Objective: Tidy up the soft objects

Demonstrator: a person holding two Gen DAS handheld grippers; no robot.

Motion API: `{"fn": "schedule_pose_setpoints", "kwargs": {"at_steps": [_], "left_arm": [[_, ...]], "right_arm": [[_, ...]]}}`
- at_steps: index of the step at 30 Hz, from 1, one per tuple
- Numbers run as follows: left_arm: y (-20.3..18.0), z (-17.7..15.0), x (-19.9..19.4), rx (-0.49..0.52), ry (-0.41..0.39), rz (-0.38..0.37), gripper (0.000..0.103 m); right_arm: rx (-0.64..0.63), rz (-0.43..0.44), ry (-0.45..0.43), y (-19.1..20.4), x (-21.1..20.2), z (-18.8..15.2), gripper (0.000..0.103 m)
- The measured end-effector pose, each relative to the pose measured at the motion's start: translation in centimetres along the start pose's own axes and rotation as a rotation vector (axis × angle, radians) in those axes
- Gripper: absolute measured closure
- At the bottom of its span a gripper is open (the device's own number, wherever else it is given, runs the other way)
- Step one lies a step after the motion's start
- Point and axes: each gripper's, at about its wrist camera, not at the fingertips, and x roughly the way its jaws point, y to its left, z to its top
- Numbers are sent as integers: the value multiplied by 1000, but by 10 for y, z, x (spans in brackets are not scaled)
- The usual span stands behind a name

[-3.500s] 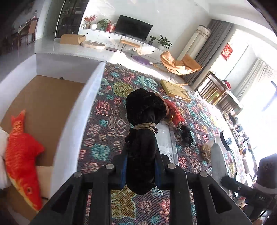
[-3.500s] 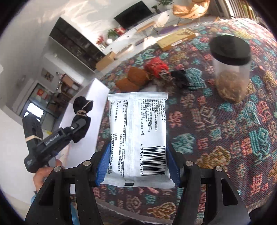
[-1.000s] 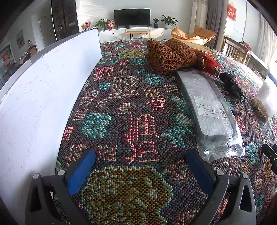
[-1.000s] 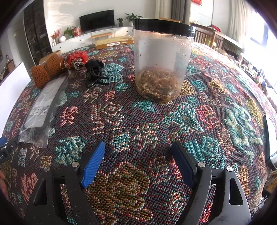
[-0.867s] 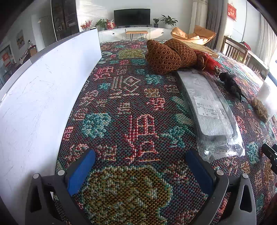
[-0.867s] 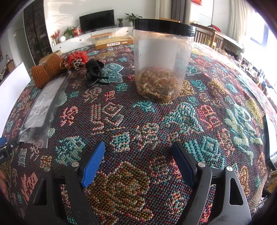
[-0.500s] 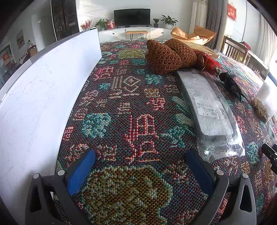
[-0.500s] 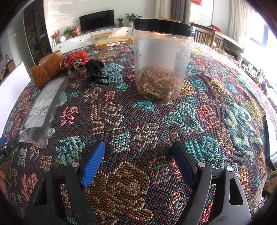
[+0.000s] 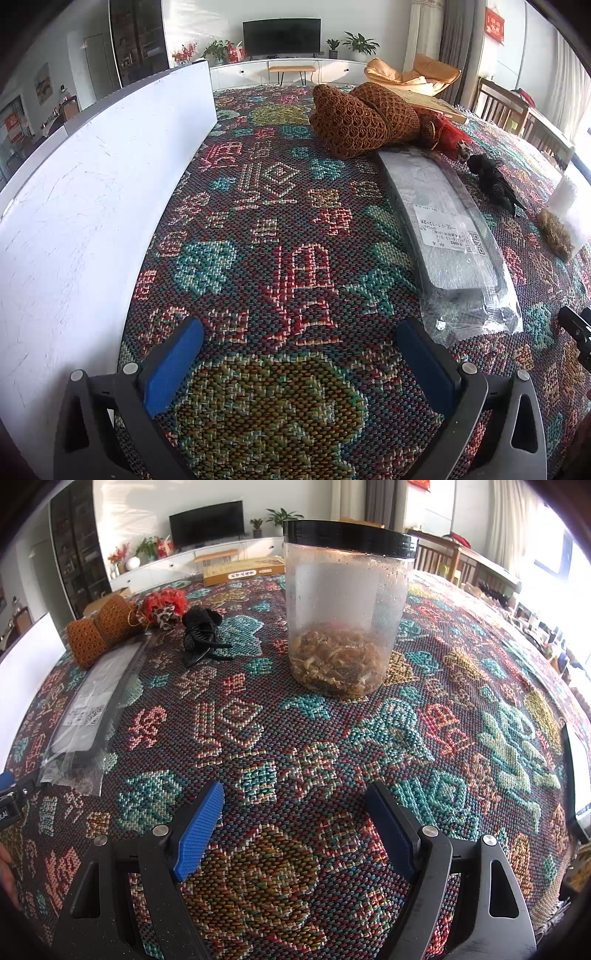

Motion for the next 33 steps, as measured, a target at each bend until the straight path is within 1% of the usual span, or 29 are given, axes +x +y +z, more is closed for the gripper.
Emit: {"fn": "schedule_pose_setpoints", "kwargs": {"at_steps": [15, 16, 17, 20, 22, 24, 25, 26, 29, 31, 32, 33], "left_arm": [[0, 1, 0, 0, 8, -4, 0], [0, 3, -1, -5, 25, -22, 0], [1, 7, -3, -23, 31, -69, 0], [-6, 25, -13, -78, 7, -211, 1], [-23, 45, -12, -49, 16, -264, 1], [-45, 65, -9, 0, 14, -279, 0], [-55, 75, -5, 18, 15, -280, 0], [-66, 83, 3, 34, 34, -279, 0], [-93, 100, 39, 54, 125, -239, 0], [-107, 101, 65, 83, 200, -165, 1], [-114, 100, 68, 121, 175, -103, 1], [-121, 98, 70, 158, 172, -68, 0]], "right_arm": [[0, 0, 0, 0, 0, 0, 21], [-1, 0, 0, 0, 0, 0, 21], [-1, 0, -1, 0, 0, 0, 21], [-1, 0, -1, 0, 0, 0, 21], [-1, 1, -1, 0, 0, 0, 21], [-1, 1, -1, 0, 0, -1, 21], [-1, 1, -1, 0, 0, -1, 21], [-1, 1, -1, 0, 0, -1, 21], [-1, 1, -1, 0, 0, -1, 21], [-1, 1, -1, 0, 0, -1, 21], [-1, 1, -1, 0, 0, -1, 21], [-1, 1, -1, 0, 0, -1, 21]]}}
